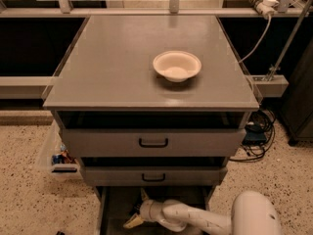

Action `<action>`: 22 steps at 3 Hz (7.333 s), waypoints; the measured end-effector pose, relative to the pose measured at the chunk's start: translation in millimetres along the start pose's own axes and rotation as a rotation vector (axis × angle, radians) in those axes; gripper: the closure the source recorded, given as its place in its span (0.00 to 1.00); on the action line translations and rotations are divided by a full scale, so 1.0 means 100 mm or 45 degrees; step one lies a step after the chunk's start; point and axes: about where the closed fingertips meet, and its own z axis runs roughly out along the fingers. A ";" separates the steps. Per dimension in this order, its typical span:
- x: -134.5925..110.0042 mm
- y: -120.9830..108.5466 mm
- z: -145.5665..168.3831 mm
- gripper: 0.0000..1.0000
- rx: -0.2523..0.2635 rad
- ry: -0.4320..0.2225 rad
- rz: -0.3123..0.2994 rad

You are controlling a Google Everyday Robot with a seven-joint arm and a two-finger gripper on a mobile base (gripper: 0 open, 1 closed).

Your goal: Pick rxbar chocolate from bottom drawer and place on counter

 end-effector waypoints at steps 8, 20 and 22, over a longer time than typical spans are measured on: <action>0.37 -0.08 0.20 0.64 -0.045 0.086 0.086; -0.35 -0.76 -3.28 1.00 -0.438 -0.423 0.196; -1.41 -0.51 -4.04 1.00 -0.366 -0.313 0.035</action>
Offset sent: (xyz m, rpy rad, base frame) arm 0.0169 -0.0207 -0.0496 -0.0569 0.1103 -0.0279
